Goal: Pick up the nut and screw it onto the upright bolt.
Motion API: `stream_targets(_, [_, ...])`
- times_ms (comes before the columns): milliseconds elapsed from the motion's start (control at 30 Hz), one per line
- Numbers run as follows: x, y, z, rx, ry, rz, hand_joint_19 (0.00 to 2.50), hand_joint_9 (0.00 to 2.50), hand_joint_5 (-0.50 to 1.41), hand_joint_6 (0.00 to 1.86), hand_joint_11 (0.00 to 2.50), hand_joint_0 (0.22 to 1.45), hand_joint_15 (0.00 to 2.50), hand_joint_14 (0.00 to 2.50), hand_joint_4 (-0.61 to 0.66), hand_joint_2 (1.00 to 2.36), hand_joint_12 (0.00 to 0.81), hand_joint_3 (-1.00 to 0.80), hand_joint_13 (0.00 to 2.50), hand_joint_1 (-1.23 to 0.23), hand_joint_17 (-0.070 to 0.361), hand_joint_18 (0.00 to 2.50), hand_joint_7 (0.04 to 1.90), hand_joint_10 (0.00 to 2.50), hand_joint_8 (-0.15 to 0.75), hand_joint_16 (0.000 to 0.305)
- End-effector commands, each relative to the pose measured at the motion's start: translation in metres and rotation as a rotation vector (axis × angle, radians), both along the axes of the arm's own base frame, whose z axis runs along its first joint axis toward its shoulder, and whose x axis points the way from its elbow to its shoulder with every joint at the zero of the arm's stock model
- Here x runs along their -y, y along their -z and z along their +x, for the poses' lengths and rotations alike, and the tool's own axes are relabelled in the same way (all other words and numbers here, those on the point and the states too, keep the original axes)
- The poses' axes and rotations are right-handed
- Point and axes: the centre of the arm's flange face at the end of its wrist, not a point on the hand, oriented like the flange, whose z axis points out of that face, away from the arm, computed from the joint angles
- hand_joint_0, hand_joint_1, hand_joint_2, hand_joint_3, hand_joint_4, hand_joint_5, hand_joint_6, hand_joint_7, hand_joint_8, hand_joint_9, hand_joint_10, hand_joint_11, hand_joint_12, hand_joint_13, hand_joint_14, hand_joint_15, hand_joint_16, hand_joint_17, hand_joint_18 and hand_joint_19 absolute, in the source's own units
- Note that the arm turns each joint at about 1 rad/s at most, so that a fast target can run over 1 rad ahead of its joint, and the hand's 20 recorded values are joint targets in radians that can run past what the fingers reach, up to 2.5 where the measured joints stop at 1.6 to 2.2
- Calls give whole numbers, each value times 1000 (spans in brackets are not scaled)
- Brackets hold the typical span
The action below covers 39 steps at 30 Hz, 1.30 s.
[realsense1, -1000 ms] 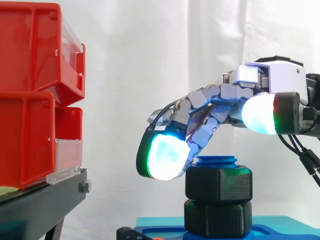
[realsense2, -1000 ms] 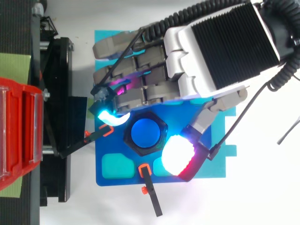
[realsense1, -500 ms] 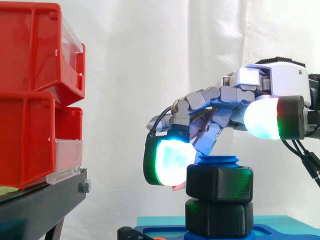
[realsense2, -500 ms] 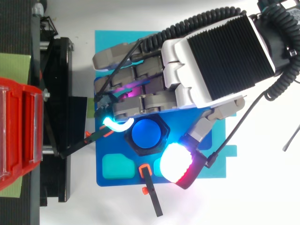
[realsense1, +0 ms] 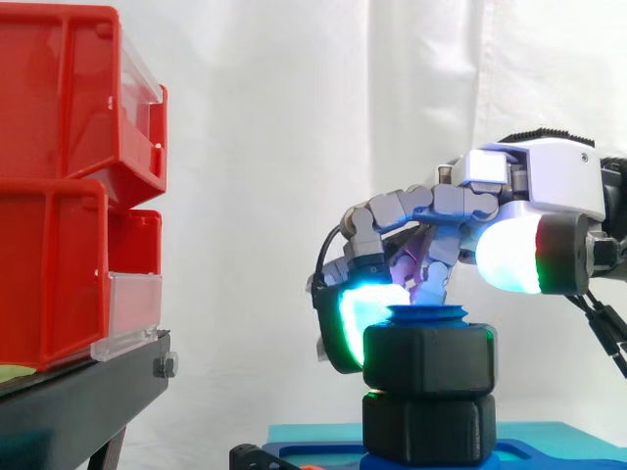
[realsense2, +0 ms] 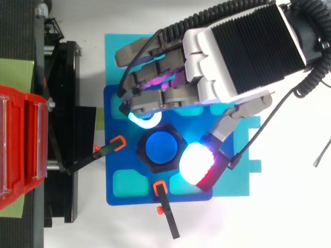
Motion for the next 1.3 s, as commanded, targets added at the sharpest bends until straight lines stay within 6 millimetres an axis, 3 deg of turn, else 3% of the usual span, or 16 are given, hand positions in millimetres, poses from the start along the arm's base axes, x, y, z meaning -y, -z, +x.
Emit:
stream_targets(0, [7, 2, -1, 5, 5, 0, 32, 1324, 71, 557, 0, 551, 0, 1, 87, 1000, 184, -500, 861, -294, 31, 521, 1411, 0, 245, 14])
stream_targets(300, [16, 2, -4, 9, 4, -4, 100, 1498, 92, 554, 0, 552, 0, 0, 73, 1000, 146, -500, 982, -309, 22, 666, 1415, 0, 229, 10])
stream_targets(367, [18, 1, -4, 12, 4, -4, 84, 1453, 91, 500, 0, 544, 0, 1, 75, 1000, 164, -500, 941, -293, 25, 622, 1513, 0, 236, 11])
stream_targets(600, [19, -4, -2, 39, -4, -5, 16, 1217, -14, 505, 0, 527, 0, 0, 247, 1000, 213, -500, 760, -246, 43, 431, 1098, 0, 245, 19])
stream_targets(800, [19, -9, 0, 48, -4, -6, 4, 1075, -69, 503, 0, 517, 0, 0, 219, 1000, 229, -500, 688, -233, 52, 356, 782, 0, 227, 23])
stream_targets(1267, [-4, -5, 3, 19, -12, 0, 0, 840, -105, 502, 0, 501, 0, 0, 200, 1000, 265, -500, 512, -189, 66, 180, 659, 0, 208, 29])
